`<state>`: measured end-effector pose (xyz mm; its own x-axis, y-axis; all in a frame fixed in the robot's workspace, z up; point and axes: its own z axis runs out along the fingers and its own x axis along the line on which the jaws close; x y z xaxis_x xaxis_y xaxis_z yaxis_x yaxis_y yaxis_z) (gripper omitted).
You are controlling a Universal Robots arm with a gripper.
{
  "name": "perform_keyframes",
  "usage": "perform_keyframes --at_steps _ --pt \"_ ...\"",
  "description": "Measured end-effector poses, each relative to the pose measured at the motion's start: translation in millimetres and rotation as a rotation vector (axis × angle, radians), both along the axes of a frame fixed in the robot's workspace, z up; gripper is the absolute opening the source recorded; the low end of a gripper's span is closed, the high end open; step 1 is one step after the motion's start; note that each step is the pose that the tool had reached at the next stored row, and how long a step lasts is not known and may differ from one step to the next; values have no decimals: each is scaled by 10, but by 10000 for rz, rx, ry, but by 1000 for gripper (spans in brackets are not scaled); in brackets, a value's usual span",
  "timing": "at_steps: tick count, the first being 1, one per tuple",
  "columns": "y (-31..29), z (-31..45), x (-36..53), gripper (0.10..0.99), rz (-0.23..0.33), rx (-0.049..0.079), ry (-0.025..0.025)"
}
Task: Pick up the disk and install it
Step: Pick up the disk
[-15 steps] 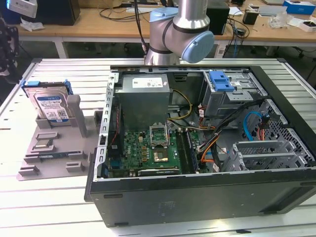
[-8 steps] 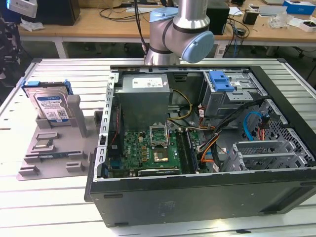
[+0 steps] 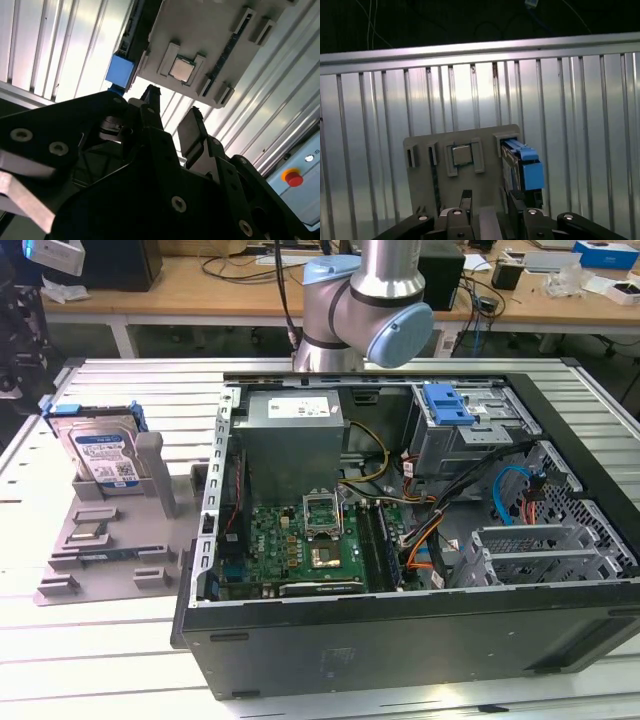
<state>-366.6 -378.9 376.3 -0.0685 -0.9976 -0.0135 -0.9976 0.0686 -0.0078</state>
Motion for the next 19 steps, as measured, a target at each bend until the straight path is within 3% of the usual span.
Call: perform_keyframes --at_steps 3,7,9,10,12,15,19 --pt "28 -35 9 420 220 0 -1" --pt "135 -85 44 420 459 1 -2" --pt "223 -105 58 420 464 0 0" --pt "305 -130 66 420 464 0 1" --pt "400 -200 69 420 472 -6 1" --pt "449 -318 69 420 497 -43 0" --pt "461 -467 69 420 529 -133 4"
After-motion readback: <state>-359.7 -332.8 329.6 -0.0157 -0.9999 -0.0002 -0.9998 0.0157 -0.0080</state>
